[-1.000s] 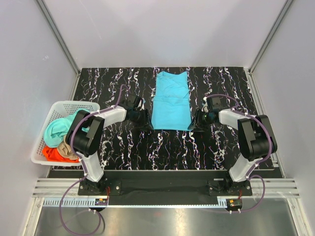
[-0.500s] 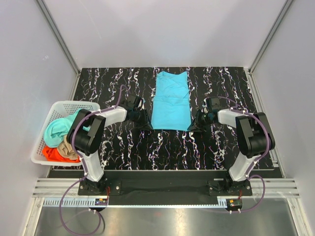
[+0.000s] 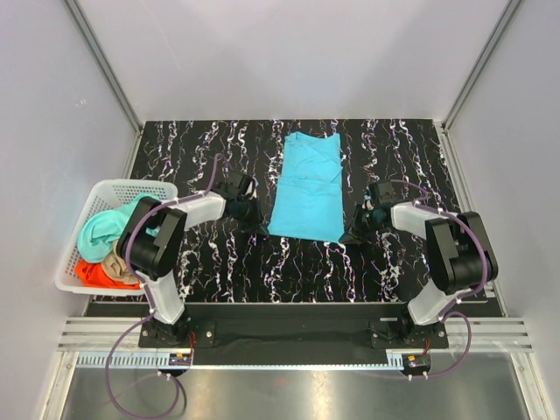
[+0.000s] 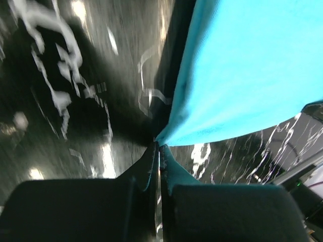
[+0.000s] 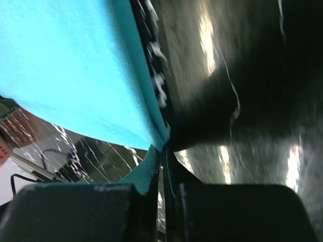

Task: Fold and stack the t-shirts
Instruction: Fold the tshirt

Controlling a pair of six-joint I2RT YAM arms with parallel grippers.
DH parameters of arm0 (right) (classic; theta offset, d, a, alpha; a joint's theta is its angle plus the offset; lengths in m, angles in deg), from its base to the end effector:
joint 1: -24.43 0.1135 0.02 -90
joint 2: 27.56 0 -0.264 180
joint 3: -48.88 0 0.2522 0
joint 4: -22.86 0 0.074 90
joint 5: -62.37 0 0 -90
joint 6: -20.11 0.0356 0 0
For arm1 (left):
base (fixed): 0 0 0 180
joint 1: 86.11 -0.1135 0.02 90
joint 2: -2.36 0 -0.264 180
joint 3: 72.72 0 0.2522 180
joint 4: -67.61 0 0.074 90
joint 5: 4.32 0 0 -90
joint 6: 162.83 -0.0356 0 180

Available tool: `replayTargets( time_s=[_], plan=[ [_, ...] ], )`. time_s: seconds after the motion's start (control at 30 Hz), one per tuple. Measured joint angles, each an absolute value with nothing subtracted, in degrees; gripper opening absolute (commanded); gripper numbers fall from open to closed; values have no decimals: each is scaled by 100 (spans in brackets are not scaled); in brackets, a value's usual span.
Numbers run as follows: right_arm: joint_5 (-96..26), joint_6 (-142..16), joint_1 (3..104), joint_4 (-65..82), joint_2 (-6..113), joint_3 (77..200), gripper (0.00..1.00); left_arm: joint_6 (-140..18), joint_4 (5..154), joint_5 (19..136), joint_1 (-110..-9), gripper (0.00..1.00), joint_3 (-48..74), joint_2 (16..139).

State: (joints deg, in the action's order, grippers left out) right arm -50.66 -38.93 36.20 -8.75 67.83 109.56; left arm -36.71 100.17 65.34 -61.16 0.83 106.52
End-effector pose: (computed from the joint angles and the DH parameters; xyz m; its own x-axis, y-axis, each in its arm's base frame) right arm 0.2860 0.0738 0.1350 -0.9445 0.2868 -0.1601 0.1683 0.8412 0.5138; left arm 0.3122 -0.1589 0.1452 -0.9706 -0.1581 -0.1817 -0.0425 0.8552 -0.5166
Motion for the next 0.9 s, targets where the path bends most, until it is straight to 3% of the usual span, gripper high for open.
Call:
replayTargets(
  time_s=[0.63, 0.9],
  plan=[
    [-4301, -3220, 4665, -2698, 3343, 9935, 0, -3061, 10872, 7419, -4855, 0, -1307, 7695],
    [-3968, -2863, 4814, -3334, 2746, 10272, 0, -3035, 11418, 7760, -4789, 0, -958, 7476]
  ],
)
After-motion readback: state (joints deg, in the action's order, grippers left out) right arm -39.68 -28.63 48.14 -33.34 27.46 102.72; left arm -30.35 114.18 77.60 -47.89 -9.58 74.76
